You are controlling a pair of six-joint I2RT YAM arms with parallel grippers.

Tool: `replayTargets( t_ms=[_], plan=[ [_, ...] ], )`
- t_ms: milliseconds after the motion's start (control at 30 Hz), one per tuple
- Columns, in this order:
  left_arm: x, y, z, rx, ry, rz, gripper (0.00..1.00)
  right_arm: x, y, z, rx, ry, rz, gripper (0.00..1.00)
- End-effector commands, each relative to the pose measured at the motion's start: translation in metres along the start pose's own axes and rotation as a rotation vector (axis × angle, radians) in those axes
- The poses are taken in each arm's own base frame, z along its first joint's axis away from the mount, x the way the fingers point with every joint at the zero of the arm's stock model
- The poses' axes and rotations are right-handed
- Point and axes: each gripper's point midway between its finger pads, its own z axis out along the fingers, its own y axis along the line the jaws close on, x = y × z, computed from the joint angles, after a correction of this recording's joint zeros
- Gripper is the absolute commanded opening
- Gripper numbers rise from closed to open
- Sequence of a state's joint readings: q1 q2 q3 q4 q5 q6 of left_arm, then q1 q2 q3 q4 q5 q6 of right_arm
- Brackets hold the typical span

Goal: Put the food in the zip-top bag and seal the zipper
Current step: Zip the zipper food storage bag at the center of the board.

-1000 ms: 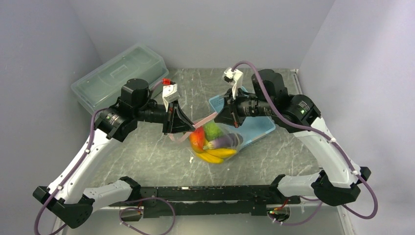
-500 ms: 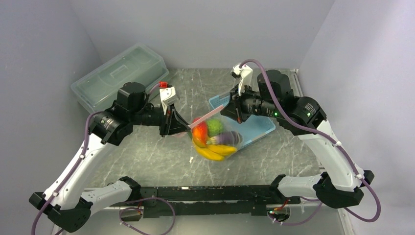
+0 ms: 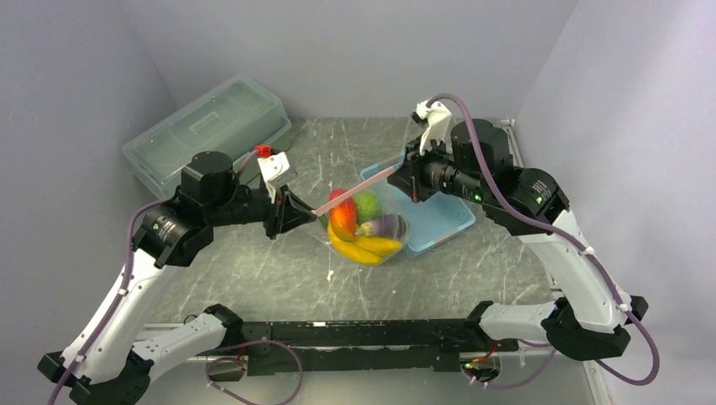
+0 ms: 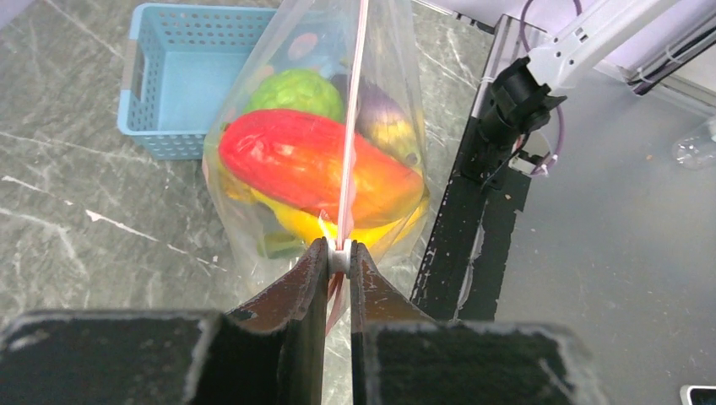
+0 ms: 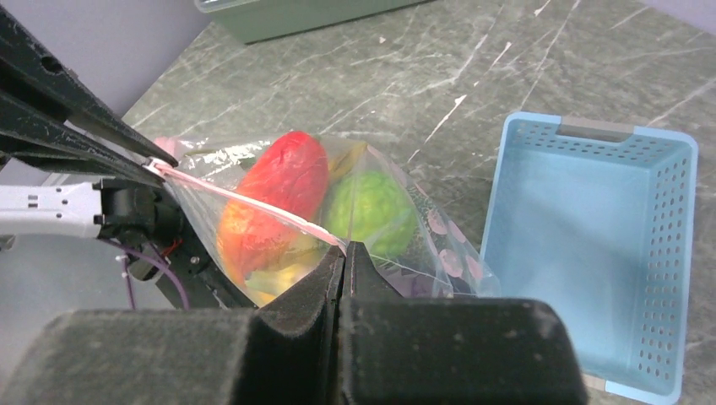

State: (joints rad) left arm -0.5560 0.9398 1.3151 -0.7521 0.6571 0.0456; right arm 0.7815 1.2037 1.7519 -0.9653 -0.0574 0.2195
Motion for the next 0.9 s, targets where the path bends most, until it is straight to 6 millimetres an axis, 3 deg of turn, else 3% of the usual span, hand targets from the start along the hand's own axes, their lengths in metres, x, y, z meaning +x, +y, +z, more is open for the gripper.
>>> replayTargets(
  t_ms=[0,467,733,867],
  plan=[
    [0.02,0.006,-0.018,-0.096,0.071,-0.006,0.0,-0.065,-0.026,-0.043,0.165,-0.277,0.028,0.0],
    [0.027,0.013,-0.038,-0.213,0.085,-0.007,0.0,-0.07,-0.048,-0.049,0.296,-0.313,0.063,0.0],
    [0.029,0.021,-0.045,-0.283,0.082,-0.007,0.0,-0.072,-0.043,-0.048,0.266,-0.32,0.04,0.0],
    [0.018,0.027,-0.045,-0.312,0.058,-0.001,0.12,-0.072,-0.03,-0.048,0.185,-0.33,0.004,0.0]
  ],
)
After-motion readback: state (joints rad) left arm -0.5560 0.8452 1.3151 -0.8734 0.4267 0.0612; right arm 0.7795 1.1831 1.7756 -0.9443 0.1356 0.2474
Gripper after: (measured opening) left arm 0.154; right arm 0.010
